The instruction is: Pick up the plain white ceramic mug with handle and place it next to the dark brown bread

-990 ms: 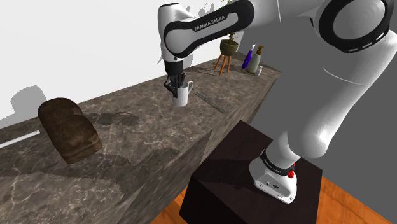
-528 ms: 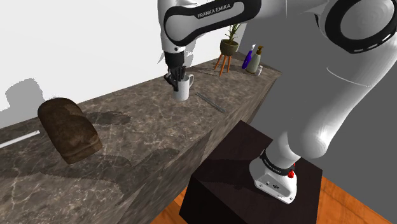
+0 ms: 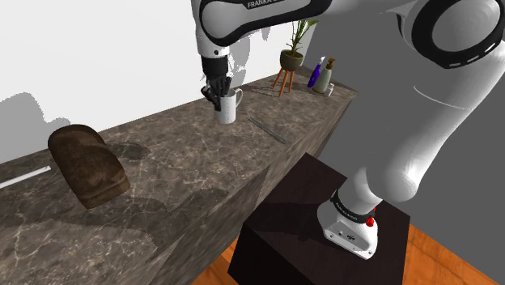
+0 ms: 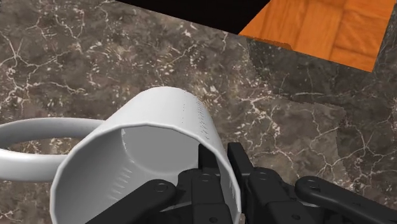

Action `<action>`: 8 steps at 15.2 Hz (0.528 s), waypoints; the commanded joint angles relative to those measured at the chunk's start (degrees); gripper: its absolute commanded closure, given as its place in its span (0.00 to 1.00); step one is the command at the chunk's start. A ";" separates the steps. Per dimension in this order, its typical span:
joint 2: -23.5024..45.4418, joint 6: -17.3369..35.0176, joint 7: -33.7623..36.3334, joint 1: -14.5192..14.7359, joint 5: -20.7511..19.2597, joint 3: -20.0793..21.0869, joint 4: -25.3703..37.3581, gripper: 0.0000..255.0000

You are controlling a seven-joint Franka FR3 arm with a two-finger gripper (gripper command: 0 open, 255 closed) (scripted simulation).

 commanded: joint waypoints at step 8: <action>13.38 -4.69 10.12 6.21 -1.03 3.97 17.82 1.00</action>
